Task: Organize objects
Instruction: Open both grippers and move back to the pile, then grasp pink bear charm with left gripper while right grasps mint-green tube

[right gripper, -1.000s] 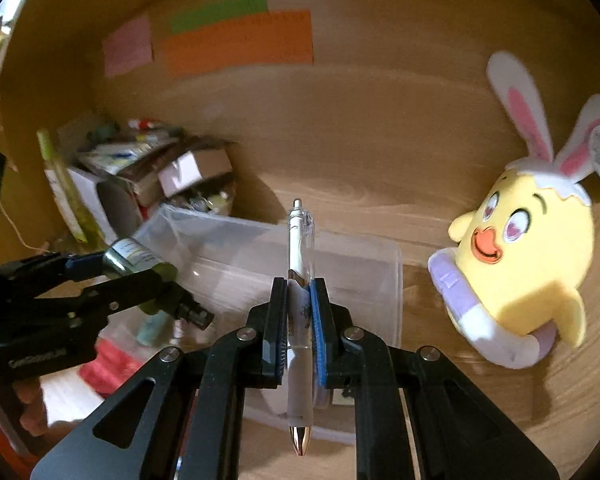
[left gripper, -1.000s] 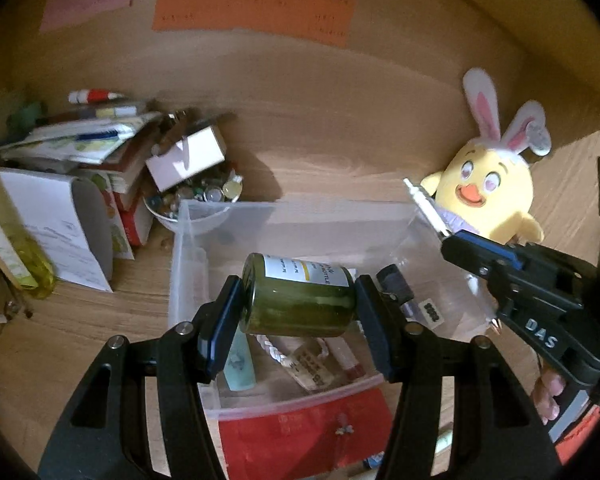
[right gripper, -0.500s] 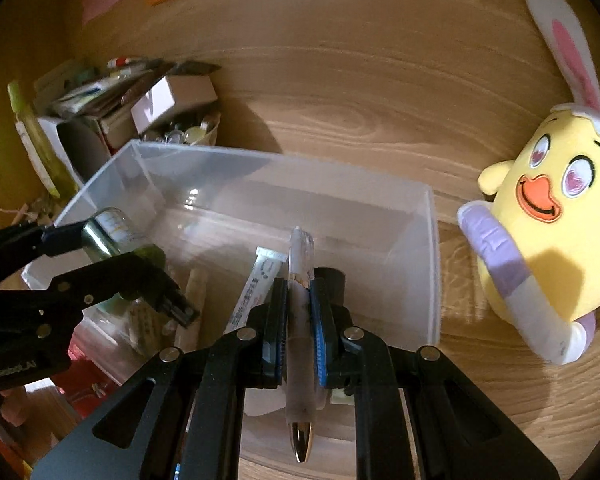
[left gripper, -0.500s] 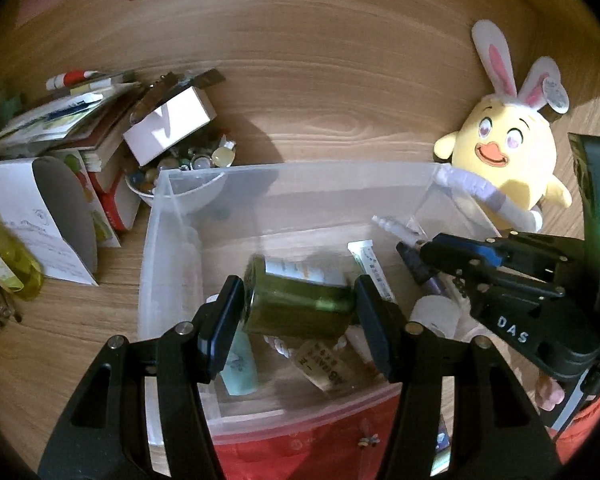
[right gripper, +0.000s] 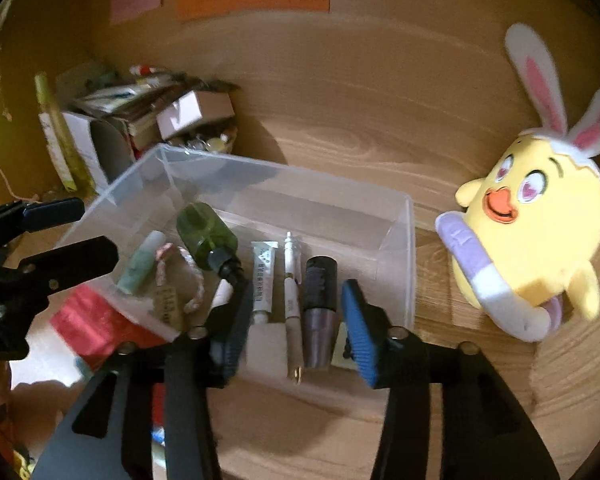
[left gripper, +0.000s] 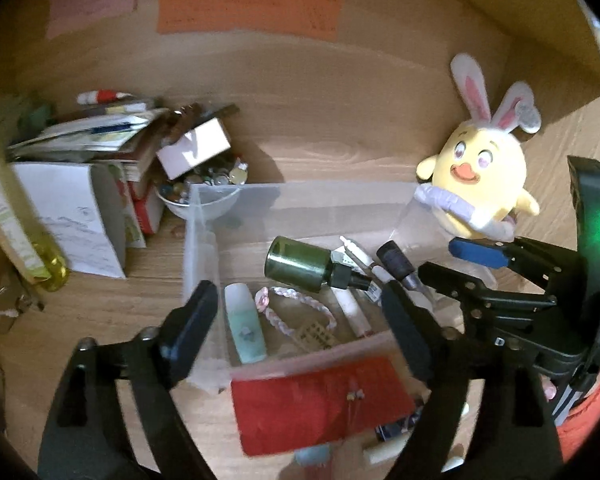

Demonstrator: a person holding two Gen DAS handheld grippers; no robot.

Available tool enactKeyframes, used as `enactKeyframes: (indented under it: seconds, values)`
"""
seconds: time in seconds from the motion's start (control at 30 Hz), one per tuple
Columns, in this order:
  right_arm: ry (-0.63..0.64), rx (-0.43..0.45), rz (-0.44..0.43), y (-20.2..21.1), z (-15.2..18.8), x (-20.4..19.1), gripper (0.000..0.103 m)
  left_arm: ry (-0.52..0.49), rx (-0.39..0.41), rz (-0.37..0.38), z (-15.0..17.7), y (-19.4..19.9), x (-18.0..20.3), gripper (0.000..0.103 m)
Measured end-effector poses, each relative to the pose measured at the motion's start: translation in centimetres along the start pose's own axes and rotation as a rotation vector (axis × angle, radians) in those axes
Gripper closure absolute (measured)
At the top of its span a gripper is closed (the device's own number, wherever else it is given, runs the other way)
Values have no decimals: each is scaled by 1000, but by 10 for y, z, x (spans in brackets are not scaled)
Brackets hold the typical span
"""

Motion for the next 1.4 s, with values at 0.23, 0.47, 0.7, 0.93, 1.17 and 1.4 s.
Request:
enactKeyframes:
  seconds: [0.23, 0.47, 0.7, 0.93, 1.17, 1.4]
  values:
    - [29, 85, -30, 40, 21, -13, 37, -8, 44, -22, 26, 31, -2, 7]
    - [59, 57, -102, 41, 61, -32, 36, -30, 11, -48, 67, 33, -2, 7]
    - [104, -51, -196, 12, 102, -56, 36, -44, -92, -37, 109, 9, -2, 7]
    - [172, -123, -191, -12, 121, -75, 43, -65, -171, -14, 130, -14, 6, 27]
    - [179, -140, -193, -14, 125, -69, 76, -107, -214, -11, 134, -27, 17, 44]
    - [177, -131, -153, -4, 135, -53, 84, -175, -212, -60, 135, -31, 25, 69]
Point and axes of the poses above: each gripper's, at about its wrist camera, not at the fingertips, and y roughly against the way its jaws point, x to its right, z to its underside, the point moved 8 cm from there along -y, roughly the way its jaws point, and after that the axes turned 15 degrees about -x, right-handed, at the moved point
